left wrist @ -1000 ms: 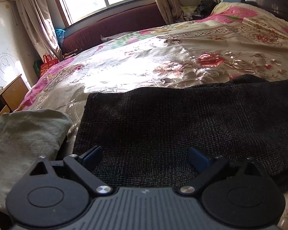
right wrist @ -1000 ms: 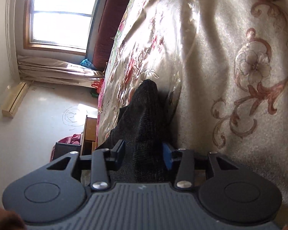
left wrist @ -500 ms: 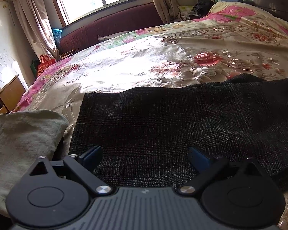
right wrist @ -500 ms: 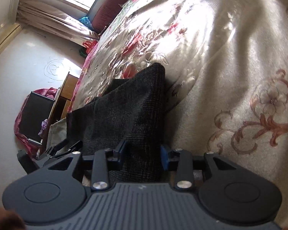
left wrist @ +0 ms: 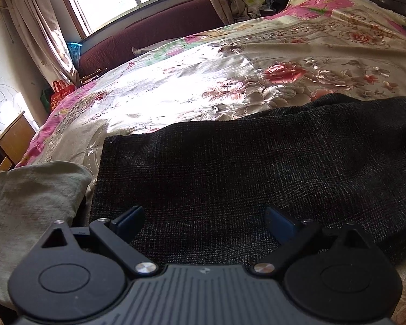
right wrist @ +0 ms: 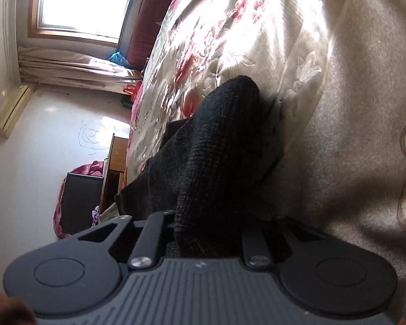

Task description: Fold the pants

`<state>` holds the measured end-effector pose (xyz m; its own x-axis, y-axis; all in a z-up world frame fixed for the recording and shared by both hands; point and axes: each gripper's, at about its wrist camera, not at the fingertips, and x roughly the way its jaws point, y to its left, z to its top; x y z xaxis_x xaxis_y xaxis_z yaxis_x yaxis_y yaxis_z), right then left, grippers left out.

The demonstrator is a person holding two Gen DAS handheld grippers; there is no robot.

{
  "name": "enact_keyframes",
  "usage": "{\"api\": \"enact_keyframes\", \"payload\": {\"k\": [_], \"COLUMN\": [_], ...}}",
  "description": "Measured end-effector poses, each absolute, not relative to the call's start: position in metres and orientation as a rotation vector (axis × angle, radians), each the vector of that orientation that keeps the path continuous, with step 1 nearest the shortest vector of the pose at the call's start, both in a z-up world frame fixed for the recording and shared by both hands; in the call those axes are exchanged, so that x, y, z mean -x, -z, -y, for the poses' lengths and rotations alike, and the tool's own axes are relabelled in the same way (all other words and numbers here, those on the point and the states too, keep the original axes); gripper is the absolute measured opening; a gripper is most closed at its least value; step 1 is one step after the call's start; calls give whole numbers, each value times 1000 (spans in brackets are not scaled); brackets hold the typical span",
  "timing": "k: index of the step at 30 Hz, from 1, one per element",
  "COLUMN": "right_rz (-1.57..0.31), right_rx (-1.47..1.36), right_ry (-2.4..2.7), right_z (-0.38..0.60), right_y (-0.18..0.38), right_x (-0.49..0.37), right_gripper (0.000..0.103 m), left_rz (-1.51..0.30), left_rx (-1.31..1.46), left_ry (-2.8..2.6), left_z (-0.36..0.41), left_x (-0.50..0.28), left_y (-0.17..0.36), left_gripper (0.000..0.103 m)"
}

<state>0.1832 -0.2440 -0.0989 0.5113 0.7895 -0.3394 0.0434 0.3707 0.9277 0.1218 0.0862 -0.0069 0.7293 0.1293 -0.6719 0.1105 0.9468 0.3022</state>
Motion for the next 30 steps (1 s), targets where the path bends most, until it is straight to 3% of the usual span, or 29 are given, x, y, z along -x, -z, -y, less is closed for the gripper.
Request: {"api": "enact_keyframes", "payload": {"k": [6, 17, 26, 30], "right_rz": [-801, -745, -786, -817], "right_rx": [-1212, -1100, -880, -819], "right_ry": [-530, -321, -413, -441], "right_z": [302, 380, 275, 203], "right_y": [92, 40, -57, -71], "right_x": [-153, -95, -125, -159], "right_gripper": [7, 7, 9, 9], "left_rz": [-771, -707, -654, -606], "left_rx": [-452, -408, -263, -181], "left_ry": [61, 369, 394, 351], "left_z": [-35, 70, 27, -7], "left_x": [-110, -81, -86, -88], "left_y": [5, 7, -6, -10], "left_gripper": [85, 84, 85, 85]}}
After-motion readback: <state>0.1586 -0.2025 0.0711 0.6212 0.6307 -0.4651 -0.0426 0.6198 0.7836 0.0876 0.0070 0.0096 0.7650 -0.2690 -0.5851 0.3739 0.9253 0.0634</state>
